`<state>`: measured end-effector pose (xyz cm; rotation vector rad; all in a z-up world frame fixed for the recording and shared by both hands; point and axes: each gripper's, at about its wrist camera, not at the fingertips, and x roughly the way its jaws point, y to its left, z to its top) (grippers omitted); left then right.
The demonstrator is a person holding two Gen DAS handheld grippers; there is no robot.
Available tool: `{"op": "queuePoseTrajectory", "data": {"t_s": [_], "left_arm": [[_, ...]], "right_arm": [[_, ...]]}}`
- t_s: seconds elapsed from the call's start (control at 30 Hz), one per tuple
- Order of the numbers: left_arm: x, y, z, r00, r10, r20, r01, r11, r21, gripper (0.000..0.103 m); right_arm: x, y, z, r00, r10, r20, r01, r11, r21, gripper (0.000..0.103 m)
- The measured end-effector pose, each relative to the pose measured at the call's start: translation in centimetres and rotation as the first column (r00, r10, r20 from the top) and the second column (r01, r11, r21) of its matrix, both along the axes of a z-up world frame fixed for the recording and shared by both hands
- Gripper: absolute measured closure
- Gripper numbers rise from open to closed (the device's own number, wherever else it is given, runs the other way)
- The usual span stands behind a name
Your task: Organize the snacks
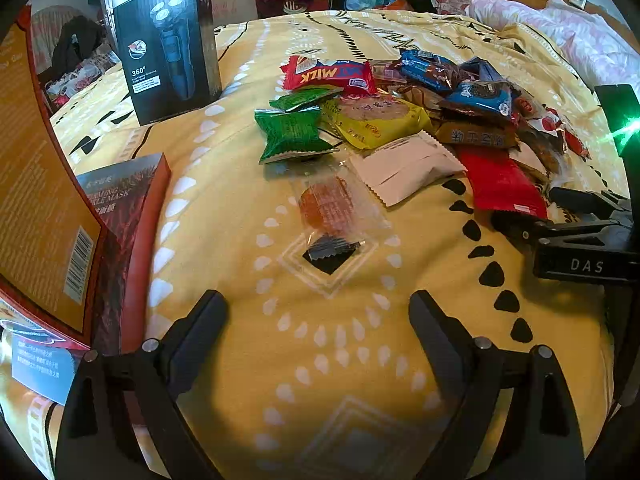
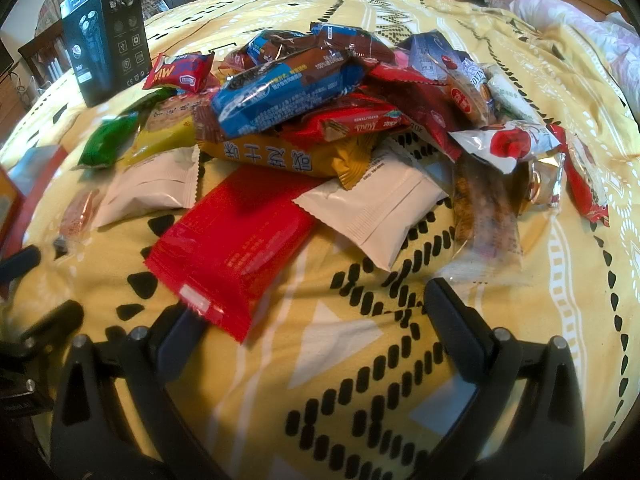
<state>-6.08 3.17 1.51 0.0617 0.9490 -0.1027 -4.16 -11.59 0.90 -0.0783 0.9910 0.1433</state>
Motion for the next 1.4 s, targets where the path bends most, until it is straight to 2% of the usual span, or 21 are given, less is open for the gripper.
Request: {"op": "queuePoseTrajectory", "data": {"t_s": [1.4], "left_arm": [[-0.11,-0.05,-0.07,1.000,0.013,0.006,-0.013,1.000,0.015,0.005]], "right_arm": [[0.00,-0.01,0.01,1.000,-0.001,0.000,0.001,1.000,0.000,0.000]]}}
